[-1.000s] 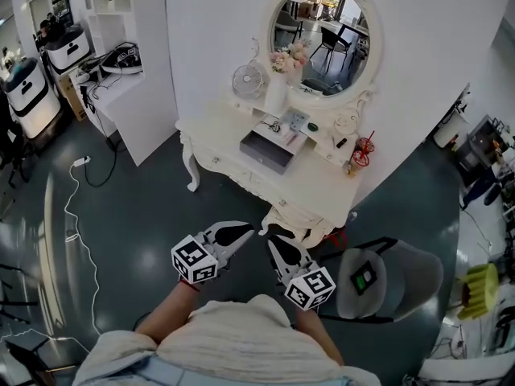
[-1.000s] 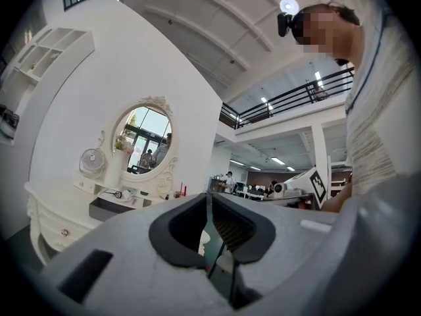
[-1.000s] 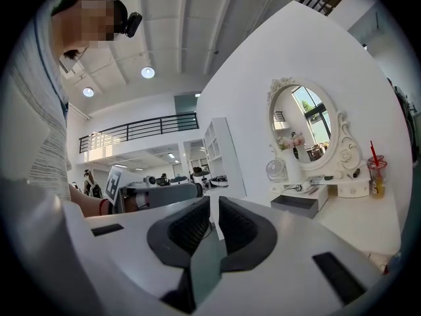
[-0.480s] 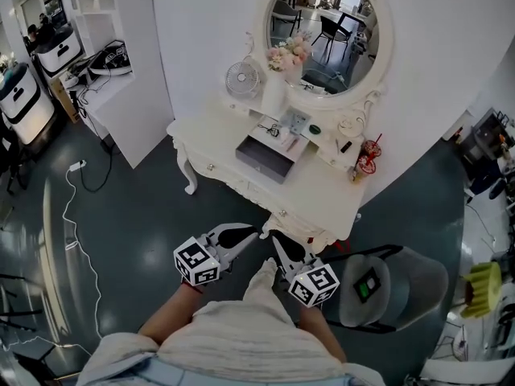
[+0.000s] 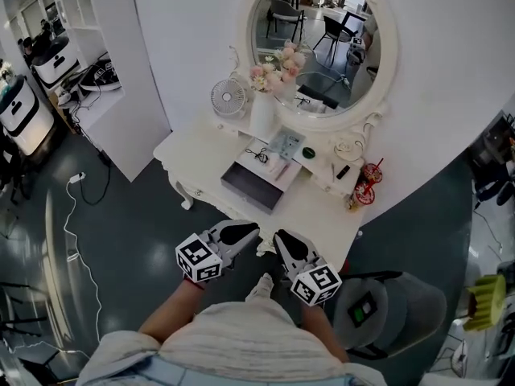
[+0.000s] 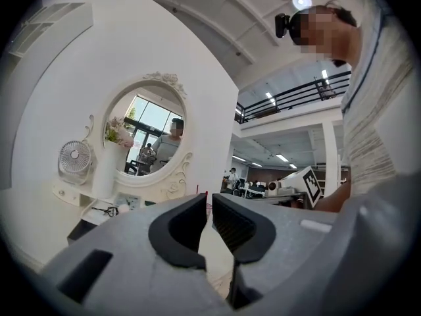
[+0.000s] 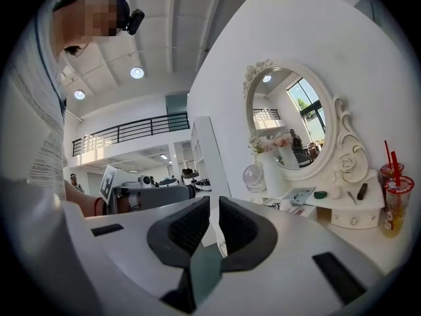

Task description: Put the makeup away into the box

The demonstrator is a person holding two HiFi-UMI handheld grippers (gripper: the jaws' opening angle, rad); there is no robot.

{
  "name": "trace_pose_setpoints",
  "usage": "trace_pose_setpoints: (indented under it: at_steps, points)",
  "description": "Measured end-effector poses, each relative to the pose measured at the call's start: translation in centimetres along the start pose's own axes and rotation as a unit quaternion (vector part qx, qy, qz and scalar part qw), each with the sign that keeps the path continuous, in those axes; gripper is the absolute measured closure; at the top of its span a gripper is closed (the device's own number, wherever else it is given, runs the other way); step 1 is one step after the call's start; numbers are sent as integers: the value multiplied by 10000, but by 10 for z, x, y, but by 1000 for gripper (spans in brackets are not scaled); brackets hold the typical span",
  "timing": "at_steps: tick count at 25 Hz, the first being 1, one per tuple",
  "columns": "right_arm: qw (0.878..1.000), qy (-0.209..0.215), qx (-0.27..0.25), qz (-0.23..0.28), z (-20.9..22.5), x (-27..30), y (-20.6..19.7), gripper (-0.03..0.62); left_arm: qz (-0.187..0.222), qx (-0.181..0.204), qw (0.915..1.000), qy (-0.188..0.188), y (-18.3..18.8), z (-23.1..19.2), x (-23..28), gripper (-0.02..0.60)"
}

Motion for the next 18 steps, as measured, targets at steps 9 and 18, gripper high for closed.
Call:
trace_pose_setpoints:
  at_steps: [9, 18]
  points:
    - [9996, 243, -105, -90, 84, 30, 29, 583, -247, 87, 9993, 263, 6, -55, 74, 560]
    - [9991, 354, -207, -126, 129, 49, 42, 583, -361, 267, 9984, 336, 7, -88, 113, 538]
Point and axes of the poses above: the fingertips, and each gripper's own axes: x forward along the fingers, z to its right, y out of its top, the point moved 2 cm from there along -x, backward along the fingers
